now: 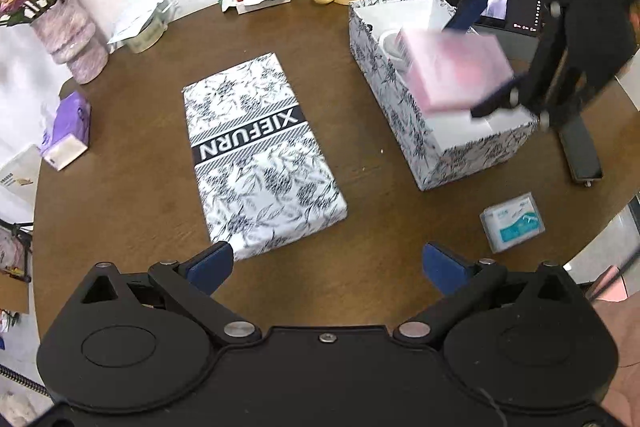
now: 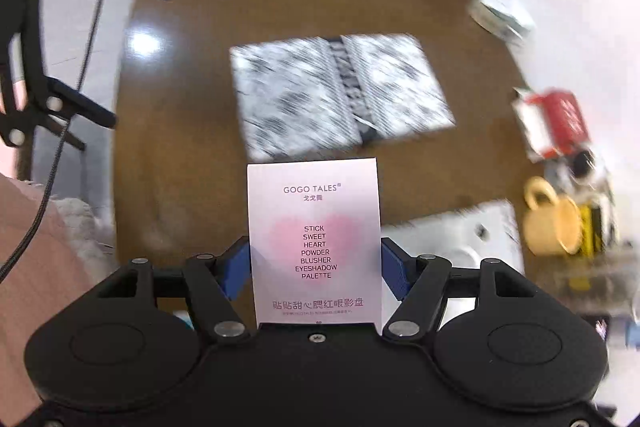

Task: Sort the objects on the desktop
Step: 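Carry the pink palette box with the right tool into the open floral box, then lower the pink box beside the compact case, open the right tool, lift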

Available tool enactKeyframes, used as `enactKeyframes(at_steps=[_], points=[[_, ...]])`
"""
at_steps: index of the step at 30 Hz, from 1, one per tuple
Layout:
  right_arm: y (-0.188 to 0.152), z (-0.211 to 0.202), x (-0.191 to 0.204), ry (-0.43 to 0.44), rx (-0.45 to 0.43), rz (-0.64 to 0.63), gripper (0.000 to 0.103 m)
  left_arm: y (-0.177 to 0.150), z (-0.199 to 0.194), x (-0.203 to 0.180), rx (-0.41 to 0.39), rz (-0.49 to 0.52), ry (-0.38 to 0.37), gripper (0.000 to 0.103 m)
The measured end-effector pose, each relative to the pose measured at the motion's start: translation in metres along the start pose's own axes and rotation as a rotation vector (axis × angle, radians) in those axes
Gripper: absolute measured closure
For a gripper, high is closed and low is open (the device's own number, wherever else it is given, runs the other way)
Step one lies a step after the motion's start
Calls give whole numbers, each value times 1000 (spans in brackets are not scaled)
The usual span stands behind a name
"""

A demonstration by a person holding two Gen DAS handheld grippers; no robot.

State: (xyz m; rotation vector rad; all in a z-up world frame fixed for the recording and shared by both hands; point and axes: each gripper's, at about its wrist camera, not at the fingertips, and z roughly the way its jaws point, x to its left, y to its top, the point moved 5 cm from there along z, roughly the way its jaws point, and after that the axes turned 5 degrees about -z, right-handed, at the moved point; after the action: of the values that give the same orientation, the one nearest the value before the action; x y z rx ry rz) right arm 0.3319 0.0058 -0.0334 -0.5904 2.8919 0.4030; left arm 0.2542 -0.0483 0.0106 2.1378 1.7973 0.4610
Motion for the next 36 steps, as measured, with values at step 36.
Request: enactKeyframes(at_steps=[36], points=[[-99,187,-75,161,153,-42,33,50,55,-30,149,-131,14,1]])
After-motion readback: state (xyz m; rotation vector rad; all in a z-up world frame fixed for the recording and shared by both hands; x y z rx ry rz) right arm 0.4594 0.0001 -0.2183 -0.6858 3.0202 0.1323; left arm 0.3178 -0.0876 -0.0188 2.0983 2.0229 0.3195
